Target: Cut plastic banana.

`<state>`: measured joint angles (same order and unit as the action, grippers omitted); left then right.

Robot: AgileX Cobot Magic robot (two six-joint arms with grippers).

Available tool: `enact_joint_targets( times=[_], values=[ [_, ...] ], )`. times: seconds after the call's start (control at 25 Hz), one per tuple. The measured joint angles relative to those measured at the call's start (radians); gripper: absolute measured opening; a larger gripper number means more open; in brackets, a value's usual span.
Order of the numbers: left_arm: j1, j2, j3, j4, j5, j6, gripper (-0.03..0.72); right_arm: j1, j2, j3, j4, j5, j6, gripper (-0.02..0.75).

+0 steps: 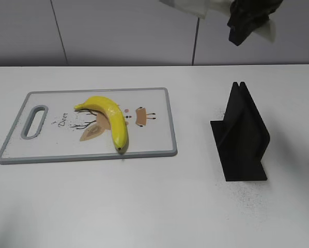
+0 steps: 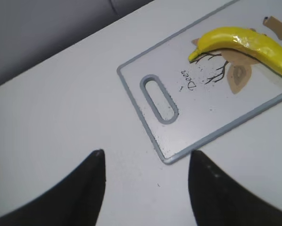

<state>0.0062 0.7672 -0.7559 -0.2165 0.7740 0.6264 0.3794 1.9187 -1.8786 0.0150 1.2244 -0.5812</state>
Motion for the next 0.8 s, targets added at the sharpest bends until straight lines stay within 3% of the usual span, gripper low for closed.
enact_joint_targets(
  times=[0.16, 0.4, 0.8],
  values=[
    [-0.048, 0.227, -0.172, -0.025, 0.011, 0.211, 0.545, 0.0, 0.059, -0.057, 0.062, 0.0, -0.271, 0.195],
    [-0.165, 0.53, -0.426, -0.03, 0.059, 0.467, 0.545, 0.0, 0.12, -0.091, 0.159, 0.0, -0.517, 0.195],
    [-0.344, 0.855, -0.682, -0.031, 0.07, 0.579, 0.545, 0.0, 0.195, -0.117, 0.242, -0.002, -0.673, 0.195]
  ],
)
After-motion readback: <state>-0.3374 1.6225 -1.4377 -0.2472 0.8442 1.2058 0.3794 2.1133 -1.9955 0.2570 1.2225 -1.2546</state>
